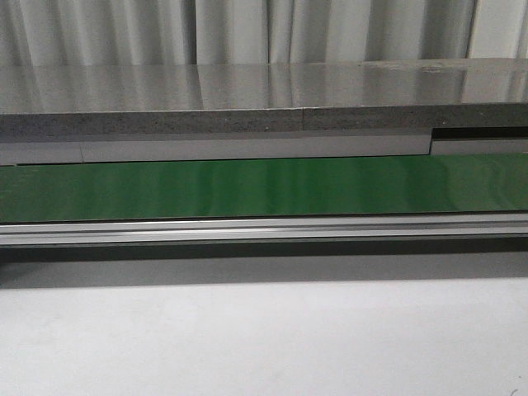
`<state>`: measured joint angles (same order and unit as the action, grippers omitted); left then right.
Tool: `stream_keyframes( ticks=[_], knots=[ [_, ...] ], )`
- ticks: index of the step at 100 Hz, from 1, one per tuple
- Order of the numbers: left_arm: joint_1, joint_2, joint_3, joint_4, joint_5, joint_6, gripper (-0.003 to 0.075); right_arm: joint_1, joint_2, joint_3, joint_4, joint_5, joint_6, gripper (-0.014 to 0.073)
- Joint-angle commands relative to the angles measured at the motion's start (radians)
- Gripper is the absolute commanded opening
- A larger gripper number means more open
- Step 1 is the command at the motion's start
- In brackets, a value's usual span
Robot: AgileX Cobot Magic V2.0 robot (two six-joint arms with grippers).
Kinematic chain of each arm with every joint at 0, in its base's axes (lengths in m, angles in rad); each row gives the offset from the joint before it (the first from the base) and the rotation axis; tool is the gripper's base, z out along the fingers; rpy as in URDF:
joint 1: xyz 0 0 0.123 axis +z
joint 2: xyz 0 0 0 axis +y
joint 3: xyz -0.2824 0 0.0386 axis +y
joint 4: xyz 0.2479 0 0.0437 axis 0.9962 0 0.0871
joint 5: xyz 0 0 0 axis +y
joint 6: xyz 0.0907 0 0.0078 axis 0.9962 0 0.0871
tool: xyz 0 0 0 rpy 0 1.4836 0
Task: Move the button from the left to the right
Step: 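Move the left gripper toward the yellow-capped button in the blue tray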
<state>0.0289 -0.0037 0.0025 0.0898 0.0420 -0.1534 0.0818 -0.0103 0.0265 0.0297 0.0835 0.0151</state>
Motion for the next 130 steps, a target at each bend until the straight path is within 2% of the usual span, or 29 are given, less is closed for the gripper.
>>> stream_keyframes(
  ticks=[1, 53, 71, 86, 112, 130],
  knots=[
    [-0.005, -0.03, 0.045, -0.003, -0.074, -0.007, -0.0021, -0.001, -0.02, -0.016, -0.006, -0.084, -0.001, -0.0068],
    [-0.005, -0.03, 0.006, -0.019, -0.075, -0.007, -0.0021, -0.001, -0.02, -0.016, -0.006, -0.084, -0.001, -0.0068],
    [-0.005, 0.004, -0.13, -0.09, 0.064, -0.007, -0.0021, -0.001, -0.02, -0.016, -0.006, -0.084, -0.001, -0.0068],
    [-0.005, 0.097, -0.285, -0.09, 0.196, -0.007, -0.0021, -0.001, -0.02, -0.016, -0.006, -0.084, -0.001, -0.0068],
    [-0.005, 0.368, -0.602, -0.09, 0.596, -0.007, -0.0021, -0.001, -0.02, -0.016, -0.006, -0.084, -0.001, -0.0068],
    [-0.005, 0.522, -0.74, -0.096, 0.759, -0.007, -0.0021, -0.001, -0.02, -0.016, -0.006, -0.084, -0.001, -0.0068]
  ],
)
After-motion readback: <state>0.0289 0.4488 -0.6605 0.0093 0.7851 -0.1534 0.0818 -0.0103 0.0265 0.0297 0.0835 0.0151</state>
